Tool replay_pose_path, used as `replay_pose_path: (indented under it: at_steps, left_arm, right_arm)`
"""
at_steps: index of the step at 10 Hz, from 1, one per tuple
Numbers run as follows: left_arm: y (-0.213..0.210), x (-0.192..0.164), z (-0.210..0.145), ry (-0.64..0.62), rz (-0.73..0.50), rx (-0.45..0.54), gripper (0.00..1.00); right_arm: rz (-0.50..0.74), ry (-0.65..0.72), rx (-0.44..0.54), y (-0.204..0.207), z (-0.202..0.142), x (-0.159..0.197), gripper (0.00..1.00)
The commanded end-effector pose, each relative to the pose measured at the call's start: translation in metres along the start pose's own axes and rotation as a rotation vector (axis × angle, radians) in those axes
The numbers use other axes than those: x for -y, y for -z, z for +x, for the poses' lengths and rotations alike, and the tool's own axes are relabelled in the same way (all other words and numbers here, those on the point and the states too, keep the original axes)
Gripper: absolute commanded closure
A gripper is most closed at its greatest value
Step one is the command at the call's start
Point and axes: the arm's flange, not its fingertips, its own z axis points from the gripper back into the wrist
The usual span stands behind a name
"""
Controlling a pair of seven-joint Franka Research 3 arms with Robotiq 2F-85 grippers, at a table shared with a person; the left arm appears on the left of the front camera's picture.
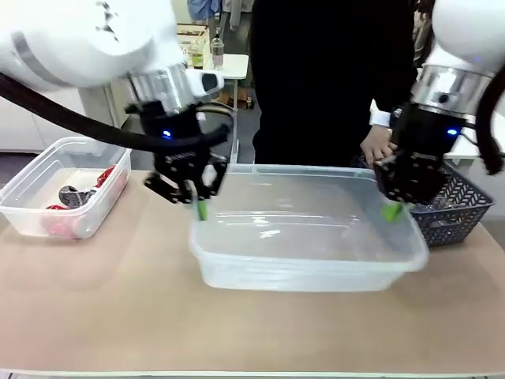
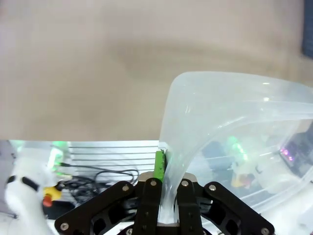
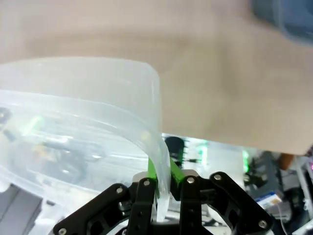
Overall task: Sort the waste into each basket.
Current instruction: Pick up the Organizing box on the right side of the table and lift it.
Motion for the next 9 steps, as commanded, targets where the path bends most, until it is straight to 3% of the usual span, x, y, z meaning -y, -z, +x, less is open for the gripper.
replay_pose_path:
  at_steps: [1, 4, 5, 9]
  left_arm:
    - [-0.012, -0.053, 0.018, -0.037, 0.034, 0.036, 1.0]
    - [0.002, -0.089, 0.051, -0.032, 0.022, -0.054, 1.0]
    - [-0.009, -0.057, 0.026, -0.039, 0.016, -0.008, 1.0]
    - [-0.009, -0.057, 0.026, -0.039, 0.016, -0.008, 1.0]
  right_arm:
    - [-0.018, 0.044, -0.046, -0.002, 0.025, -0.016, 0.97]
    - [-0.059, 0.028, -0.07, 0.01, 0.047, -0.041, 0.97]
    - [0.01, -0.005, -0.036, 0.01, 0.04, -0.052, 0.97]
    - [0.01, -0.005, -0.036, 0.01, 0.04, -0.052, 0.97]
